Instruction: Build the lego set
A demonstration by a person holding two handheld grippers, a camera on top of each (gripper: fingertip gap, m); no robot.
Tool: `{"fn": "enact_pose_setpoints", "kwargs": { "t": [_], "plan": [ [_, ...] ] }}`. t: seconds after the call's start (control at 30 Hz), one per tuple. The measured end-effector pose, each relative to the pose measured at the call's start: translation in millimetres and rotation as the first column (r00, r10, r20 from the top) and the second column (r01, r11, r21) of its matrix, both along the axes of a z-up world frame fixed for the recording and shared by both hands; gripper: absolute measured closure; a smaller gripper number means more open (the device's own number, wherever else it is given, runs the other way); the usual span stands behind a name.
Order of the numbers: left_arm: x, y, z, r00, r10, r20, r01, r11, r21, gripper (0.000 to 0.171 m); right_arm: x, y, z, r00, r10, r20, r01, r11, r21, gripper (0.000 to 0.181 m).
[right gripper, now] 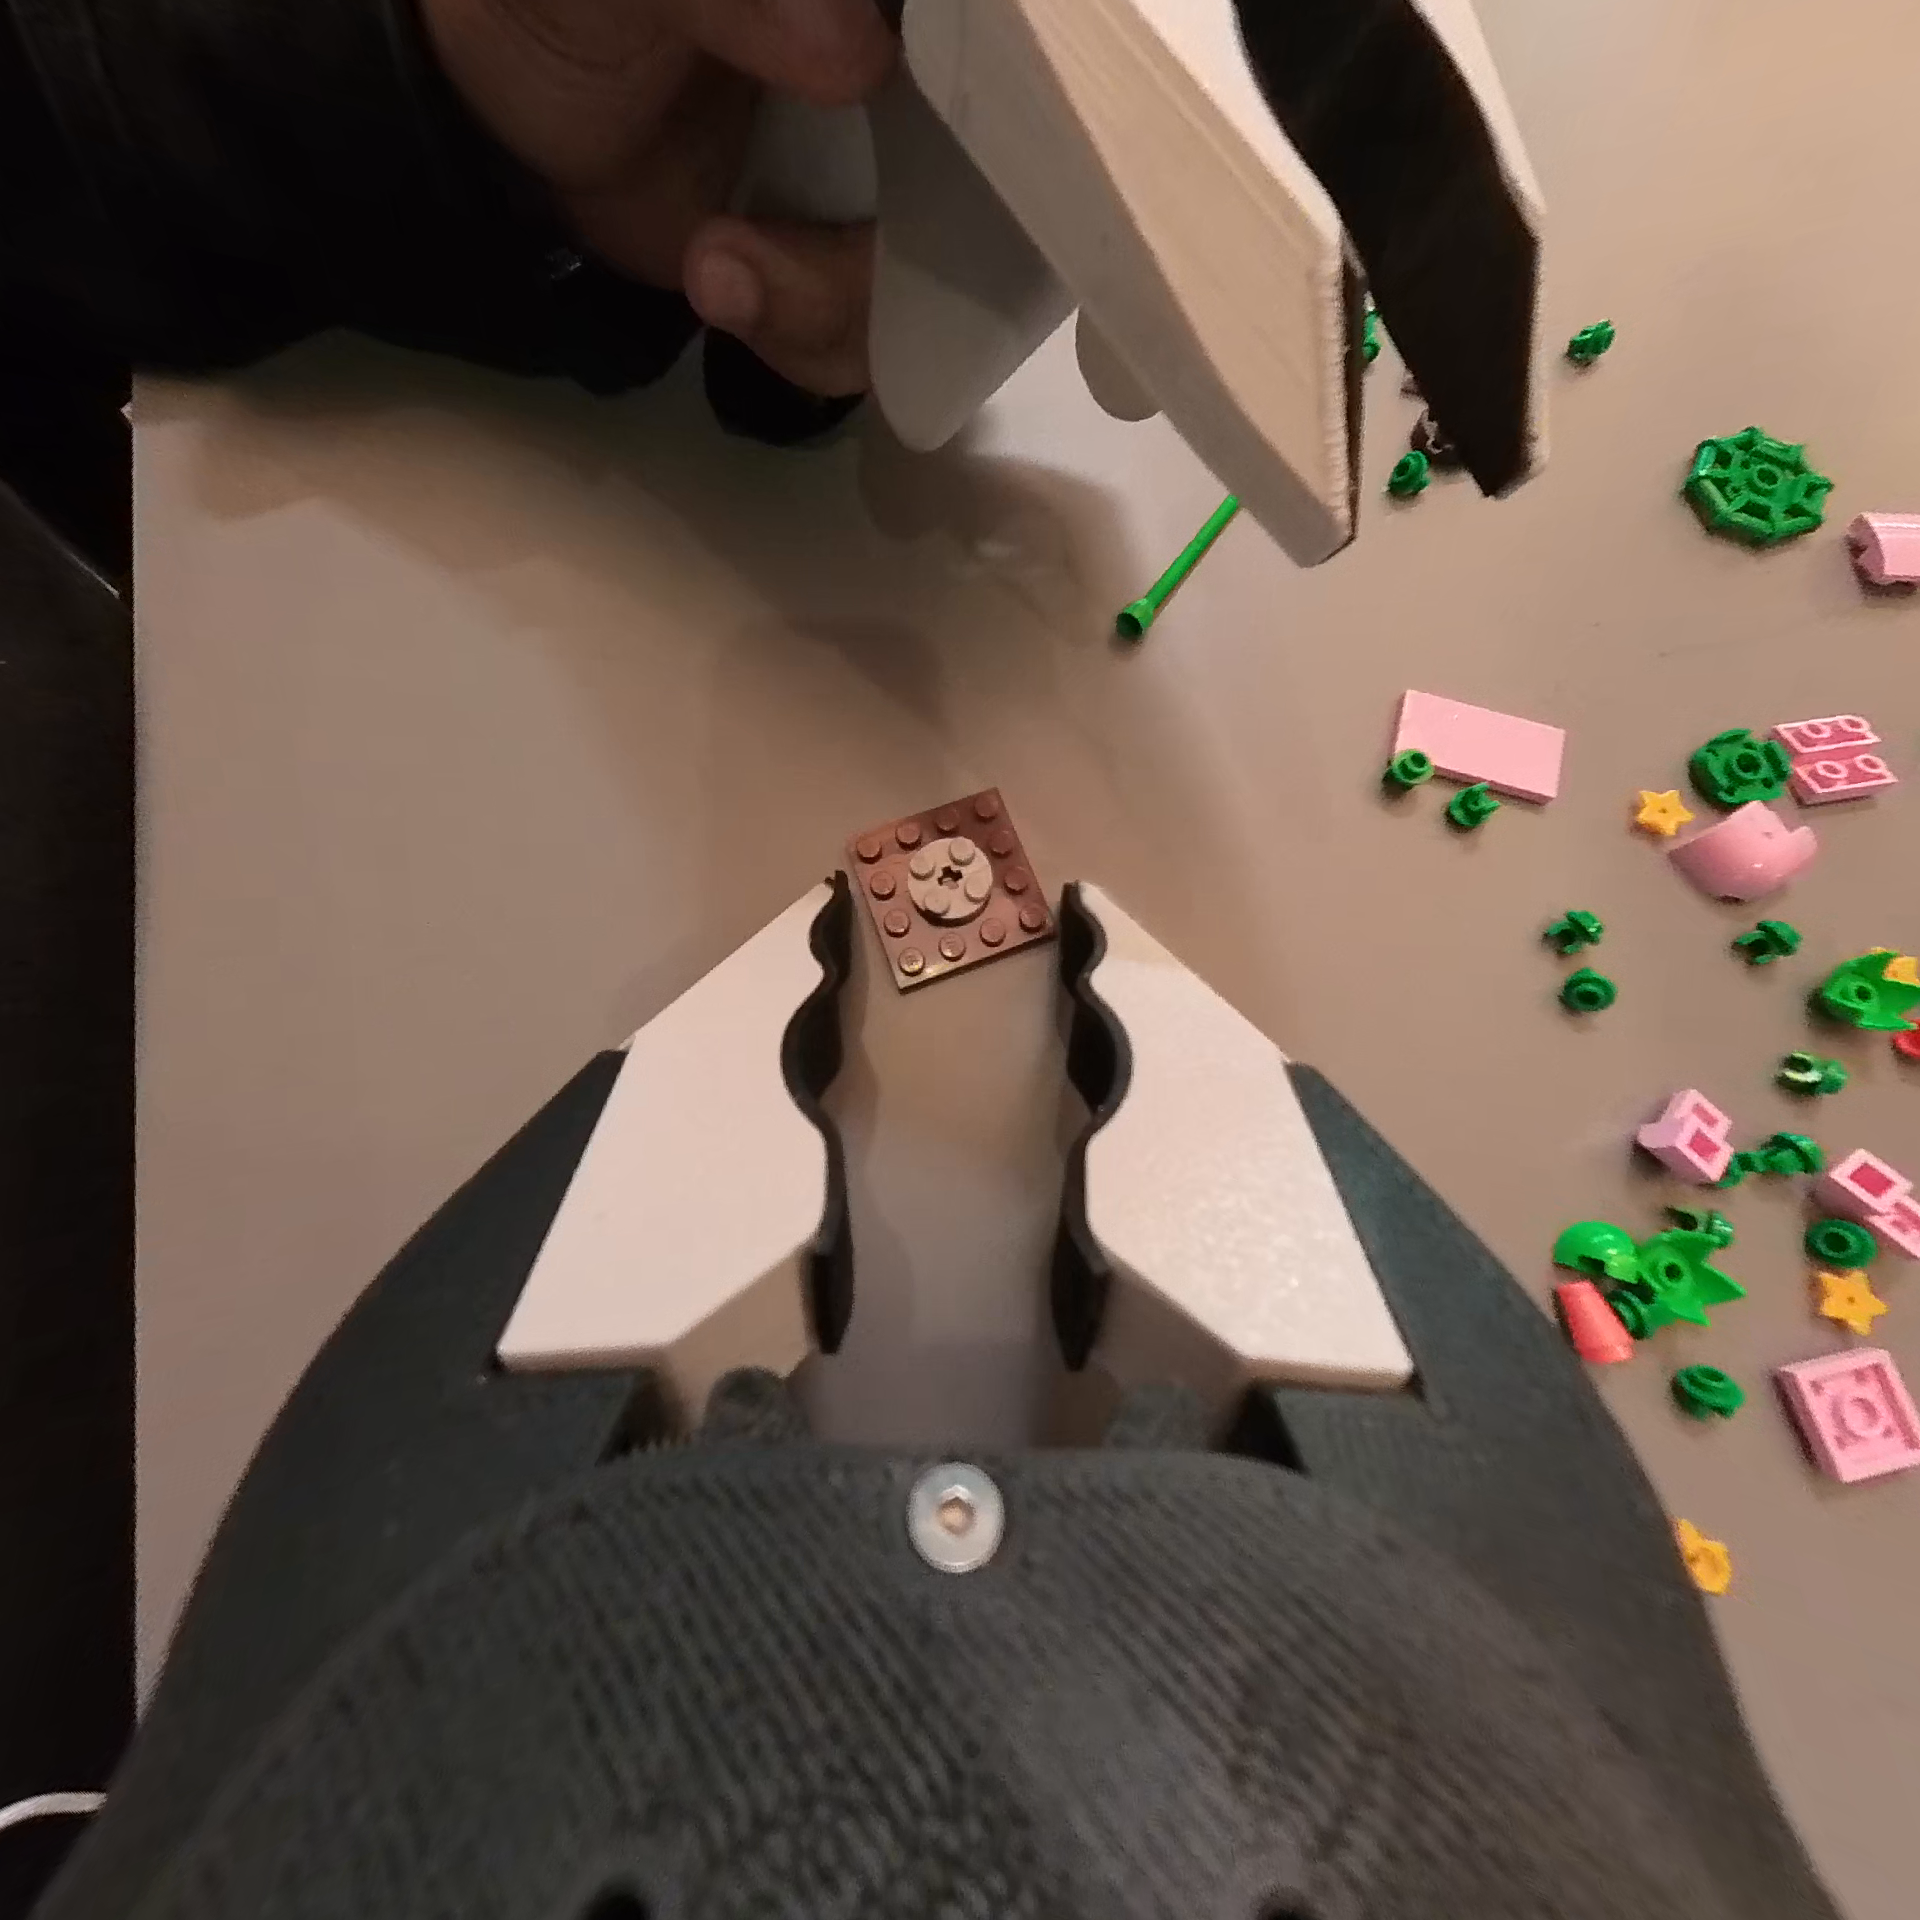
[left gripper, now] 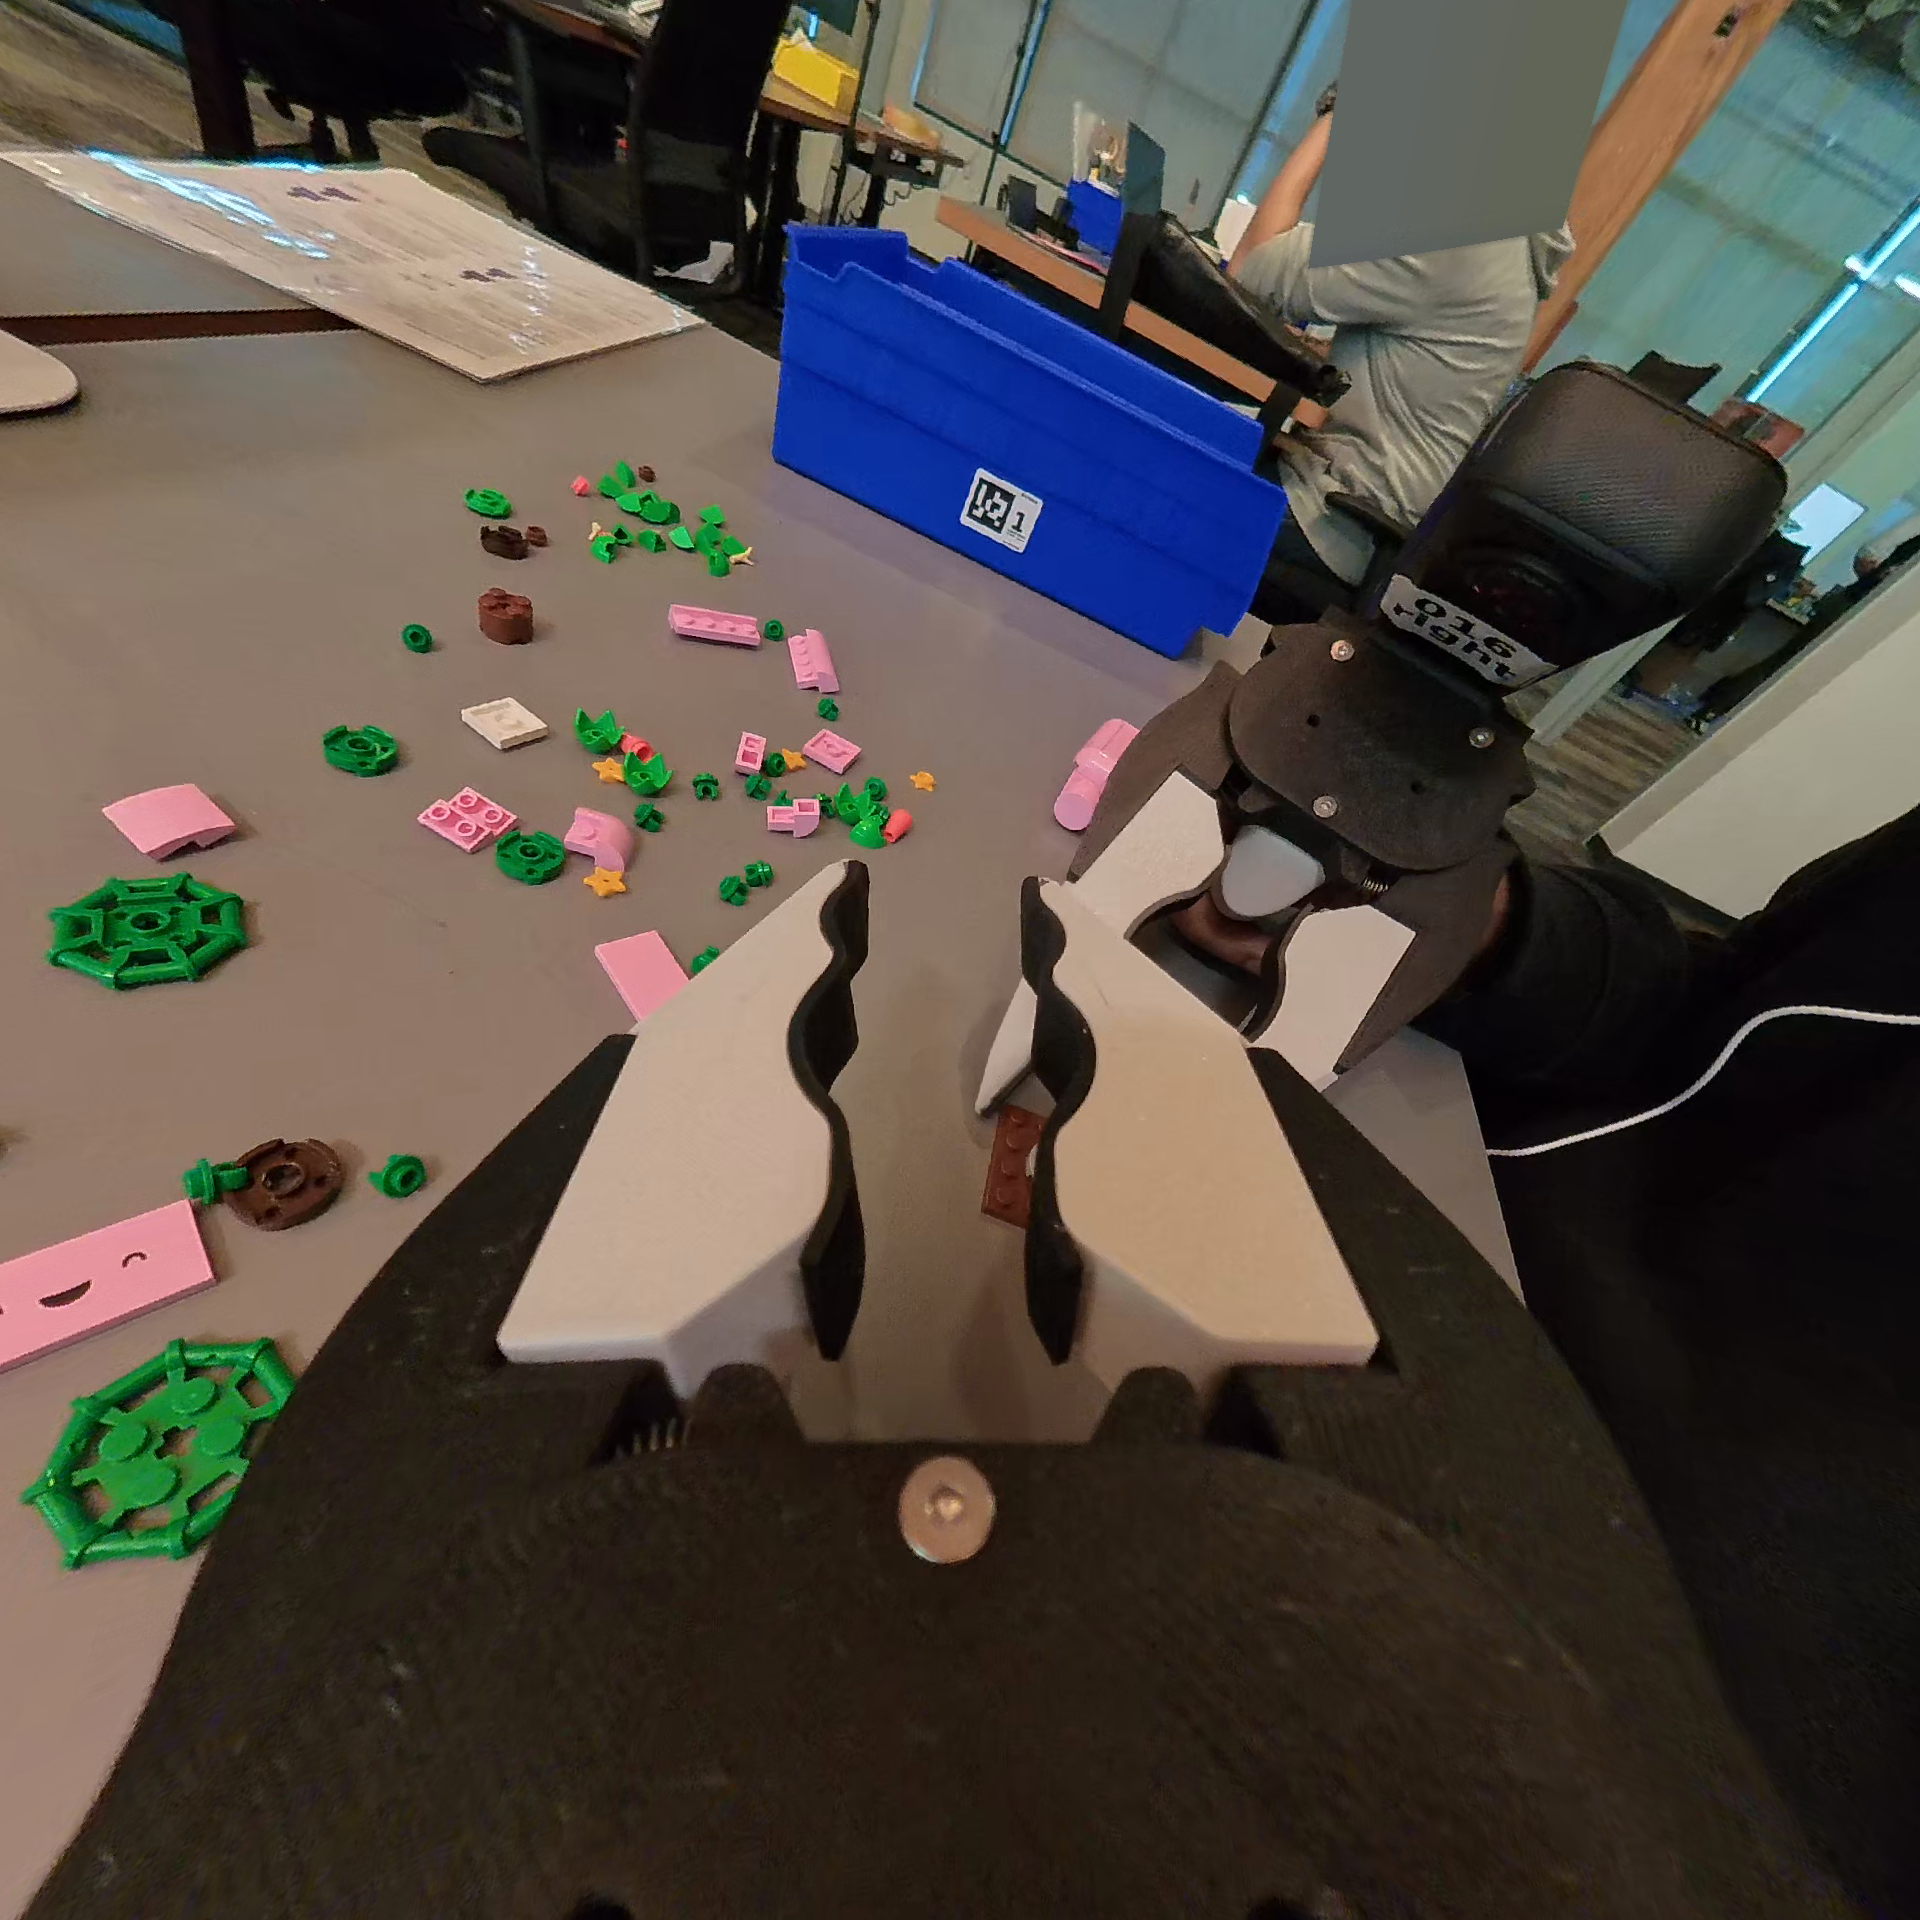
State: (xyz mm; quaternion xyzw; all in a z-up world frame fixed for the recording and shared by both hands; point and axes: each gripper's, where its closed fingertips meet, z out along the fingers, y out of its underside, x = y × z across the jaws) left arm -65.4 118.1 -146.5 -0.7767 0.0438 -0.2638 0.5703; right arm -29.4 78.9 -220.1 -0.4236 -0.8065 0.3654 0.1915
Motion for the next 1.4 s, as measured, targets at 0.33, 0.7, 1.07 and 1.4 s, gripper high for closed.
{"fn": "enact_pose_setpoints", "kwargs": {
  "t": [0.33, 0.7, 1.07, 1.4],
  "plan": [
    [-2, 1, -1, 1.0, 0.002, 0.022, -0.001, 1.0, -0.009, 0.147, 5, 0, 0, 1.0, 0.002, 0.004, -0.002, 1.0, -0.006, 0.144],
    [2, 1, -3, 1.0, -0.012, -0.004, 0.012, 1.0, -0.021, 0.146, 5, 0, 1, 1.0, 0.008, 0.022, -0.007, 0.999, -0.044, 0.143],
    [25, -26, 3, 0.954, -0.235, -0.185, 0.24, 0.971, 0.001, 0.145, -1, 14, 28, 0.988, -0.091, -0.126, 0.076, 0.99, -0.119, 0.176],
    [37, -41, -59, 0.826, -0.36, -0.434, 0.263, 0.927, -0.268, 0.139, -8, 6, 39, 0.976, -0.116, -0.186, 0.088, 0.985, -0.151, 0.181]
  ]
}}
